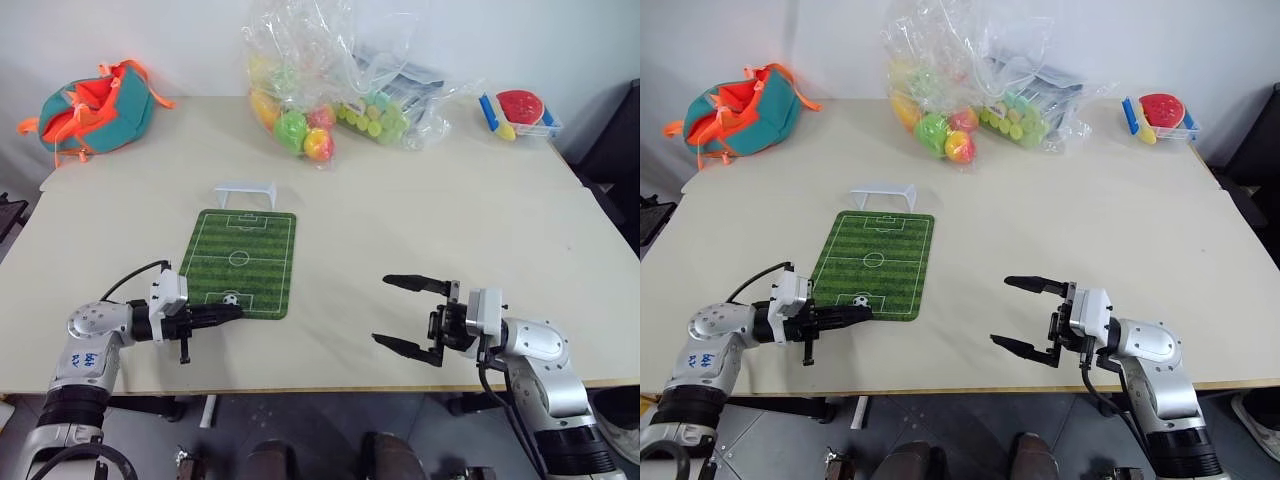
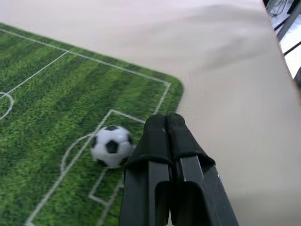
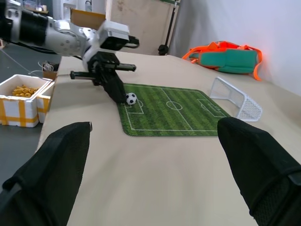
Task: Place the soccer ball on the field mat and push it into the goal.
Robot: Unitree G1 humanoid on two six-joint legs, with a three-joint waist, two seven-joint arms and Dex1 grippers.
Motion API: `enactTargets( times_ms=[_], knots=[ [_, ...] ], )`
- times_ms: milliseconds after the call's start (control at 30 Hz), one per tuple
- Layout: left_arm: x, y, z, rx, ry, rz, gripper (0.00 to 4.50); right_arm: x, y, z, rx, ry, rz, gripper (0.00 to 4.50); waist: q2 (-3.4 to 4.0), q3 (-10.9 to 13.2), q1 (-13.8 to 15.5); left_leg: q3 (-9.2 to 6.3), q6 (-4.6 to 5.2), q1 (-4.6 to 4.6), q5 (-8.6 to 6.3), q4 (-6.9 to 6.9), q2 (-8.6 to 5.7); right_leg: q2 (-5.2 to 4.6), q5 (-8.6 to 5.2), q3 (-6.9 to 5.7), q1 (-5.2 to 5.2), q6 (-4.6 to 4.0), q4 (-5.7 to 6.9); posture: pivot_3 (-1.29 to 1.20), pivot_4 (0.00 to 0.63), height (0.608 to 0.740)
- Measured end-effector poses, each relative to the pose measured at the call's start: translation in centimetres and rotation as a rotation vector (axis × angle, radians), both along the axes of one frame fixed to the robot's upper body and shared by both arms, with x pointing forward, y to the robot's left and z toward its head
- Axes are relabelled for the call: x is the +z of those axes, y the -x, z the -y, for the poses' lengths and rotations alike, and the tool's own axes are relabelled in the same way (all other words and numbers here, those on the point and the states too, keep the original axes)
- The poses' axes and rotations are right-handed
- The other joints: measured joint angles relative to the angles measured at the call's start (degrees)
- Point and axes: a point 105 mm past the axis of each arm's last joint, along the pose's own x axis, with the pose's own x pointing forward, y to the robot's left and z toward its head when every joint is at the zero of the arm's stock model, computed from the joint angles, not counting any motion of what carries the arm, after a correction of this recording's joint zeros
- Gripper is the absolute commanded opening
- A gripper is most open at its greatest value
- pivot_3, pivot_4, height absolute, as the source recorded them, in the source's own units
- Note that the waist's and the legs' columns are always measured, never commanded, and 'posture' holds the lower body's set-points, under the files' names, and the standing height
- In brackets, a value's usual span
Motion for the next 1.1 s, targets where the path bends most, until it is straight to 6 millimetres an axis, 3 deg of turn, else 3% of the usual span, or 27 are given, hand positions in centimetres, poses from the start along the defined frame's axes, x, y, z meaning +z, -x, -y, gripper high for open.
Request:
enactTargets(
  times_ms=[233,333,400,533,667,800,1000,1100],
  knots=[
    [1.8,-4.5,1.0,0.088,0.031,0.128,0.03,0.3,-0.5,0.0,-0.059,-0.031,0.015,4.50,-0.02,0.0,0.2,0.00,0.07,-0.09,-0.04,0.25,-0.02,0.00,0.03,-0.01,0.01,0.06,0.01,0.00,0.150,0.740],
    [3.9,-6.6,2.2,0.127,0.095,0.204,0.03,0.7,-1.3,-0.3,-0.130,-0.090,0.032,4.50,-0.03,0.0,0.1,-0.01,0.07,-0.13,-0.04,0.33,-0.02,0.00,0.04,-0.03,0.01,0.07,0.04,0.00,0.150,0.740],
    [4.7,-6.7,2.3,0.126,0.113,0.236,0.03,1.1,-2.0,-0.6,-0.173,-0.125,0.043,4.50,-0.03,0.0,-0.3,0.06,0.07,-0.11,-0.05,0.33,-0.01,0.00,0.05,0.04,-0.01,0.08,0.04,0.00,0.150,0.740],
    [4.1,-4.7,0.3,0.151,0.121,0.229,0.03,1.8,-3.7,-0.2,-0.275,-0.158,0.068,4.50,-0.03,0.0,-1.8,0.14,0.07,-0.05,-0.05,0.21,0.06,0.02,0.04,0.10,-0.11,0.08,0.06,0.00,0.150,0.740],
    [2.8,-0.9,-3.7,0.271,0.103,0.164,0.03,1.5,-4.6,0.3,-0.329,-0.177,0.062,4.50,-0.01,0.0,-2.0,0.19,0.05,-0.07,-0.06,0.03,0.14,0.02,0.04,0.16,-0.28,0.07,0.08,0.00,0.150,0.740],
    [2.7,2.7,-7.6,0.470,0.093,0.162,0.03,2.3,-5.7,0.1,-0.356,-0.211,0.103,4.50,-0.01,0.0,-1.6,0.19,0.04,-0.07,-0.09,0.10,0.39,0.01,0.04,0.25,-0.29,0.07,0.08,0.00,0.150,0.740],
    [2.8,5.1,-11.6,0.774,0.118,0.187,0.03,2.0,-6.0,0.2,-0.363,-0.212,0.105,4.50,0.00,0.0,-0.3,0.19,0.07,-0.06,-0.27,0.25,0.44,0.01,0.05,0.28,-0.26,0.05,0.09,0.00,0.150,0.740],
    [2.1,5.7,-12.3,0.889,0.148,0.172,0.03,1.9,-5.9,0.2,-0.350,-0.202,0.113,4.50,0.00,0.0,-0.2,0.25,0.08,-0.07,-0.33,0.25,0.42,0.05,0.05,0.29,-0.28,0.05,0.08,0.00,0.150,0.740]
  ],
)
